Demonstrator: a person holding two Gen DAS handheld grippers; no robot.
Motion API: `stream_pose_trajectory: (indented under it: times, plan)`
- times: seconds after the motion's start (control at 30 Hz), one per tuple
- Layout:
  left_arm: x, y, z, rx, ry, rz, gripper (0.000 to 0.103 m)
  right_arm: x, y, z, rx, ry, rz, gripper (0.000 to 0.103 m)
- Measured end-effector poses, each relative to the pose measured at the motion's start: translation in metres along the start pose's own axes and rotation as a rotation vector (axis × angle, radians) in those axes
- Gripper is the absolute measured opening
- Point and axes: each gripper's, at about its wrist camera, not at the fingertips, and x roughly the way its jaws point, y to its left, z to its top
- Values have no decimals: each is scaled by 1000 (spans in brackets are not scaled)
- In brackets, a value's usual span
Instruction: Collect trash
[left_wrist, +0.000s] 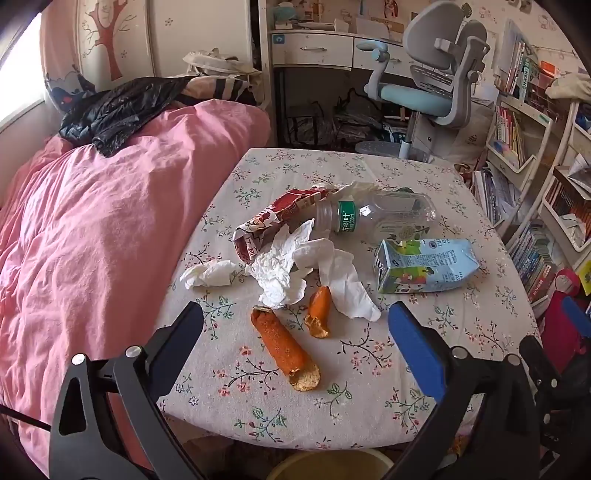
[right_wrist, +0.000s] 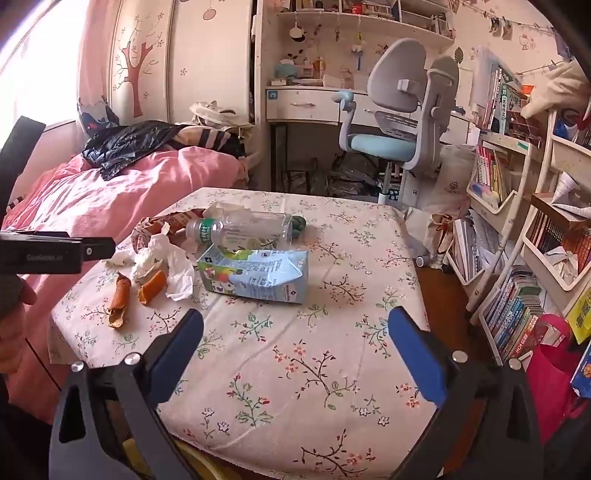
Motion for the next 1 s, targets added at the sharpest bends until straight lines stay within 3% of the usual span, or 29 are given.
stream_pose_trajectory:
  times: [0.17,0.33,0.53,0.7,0.9,1.0]
  plan:
    - [-9,-9,-5,10,-59,63,97,2,2,-2,-15,7,-19,96]
    - [-12,9,-11,-37,-32,9,97,0,-2,1,3,4,-19,96]
    - [-9,20,-18,-109,-37,-7,97,-3,1,1,-7,-18,-20,96]
    - [-7,15,-15,1,-15,39,97,-2,0,2,5,-17,-14,96]
    - [10,37,-20,-55,37,17,97,0,-6,0,9,-12,-33,96]
    - [4,31,-16,-44,2,2,97,5,-9,-2,6,5,-44,96]
